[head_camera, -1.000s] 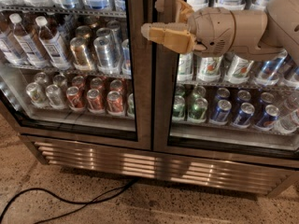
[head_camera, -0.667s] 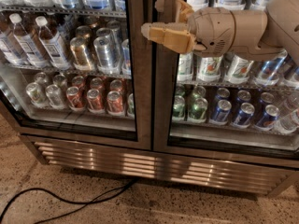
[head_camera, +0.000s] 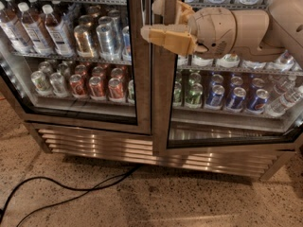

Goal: Open right fridge door

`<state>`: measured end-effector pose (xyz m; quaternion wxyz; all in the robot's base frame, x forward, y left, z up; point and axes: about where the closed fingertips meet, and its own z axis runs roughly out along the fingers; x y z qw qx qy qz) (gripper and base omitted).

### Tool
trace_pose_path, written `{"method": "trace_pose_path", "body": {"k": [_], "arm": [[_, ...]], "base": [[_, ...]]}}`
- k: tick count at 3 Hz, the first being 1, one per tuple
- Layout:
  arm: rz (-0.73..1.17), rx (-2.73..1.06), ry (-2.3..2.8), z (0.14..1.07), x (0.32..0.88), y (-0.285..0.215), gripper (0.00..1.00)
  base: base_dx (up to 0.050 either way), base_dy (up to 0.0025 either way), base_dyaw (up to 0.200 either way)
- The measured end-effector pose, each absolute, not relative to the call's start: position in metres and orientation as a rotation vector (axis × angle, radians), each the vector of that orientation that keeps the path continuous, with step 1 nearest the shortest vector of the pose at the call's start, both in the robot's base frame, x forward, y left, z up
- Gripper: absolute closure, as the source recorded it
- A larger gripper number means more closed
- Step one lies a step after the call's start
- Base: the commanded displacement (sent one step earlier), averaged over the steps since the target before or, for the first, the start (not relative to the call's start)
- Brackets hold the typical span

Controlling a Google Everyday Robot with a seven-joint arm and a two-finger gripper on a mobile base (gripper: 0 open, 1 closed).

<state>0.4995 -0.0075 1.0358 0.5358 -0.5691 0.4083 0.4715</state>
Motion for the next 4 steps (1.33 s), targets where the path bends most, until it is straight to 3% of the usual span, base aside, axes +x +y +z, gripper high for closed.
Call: {"method": "trace_pose_path", "body": {"k": [2, 4], "arm": [[1.123, -1.355, 0.972, 1.0358, 0.4995, -0.0075, 1.00], [1.123, -1.355, 0.972, 1.0358, 0.4995, -0.0075, 1.00]], "base": [[-0.050, -0.00006, 0.000], [0.000, -0.00002, -0.194]]}}
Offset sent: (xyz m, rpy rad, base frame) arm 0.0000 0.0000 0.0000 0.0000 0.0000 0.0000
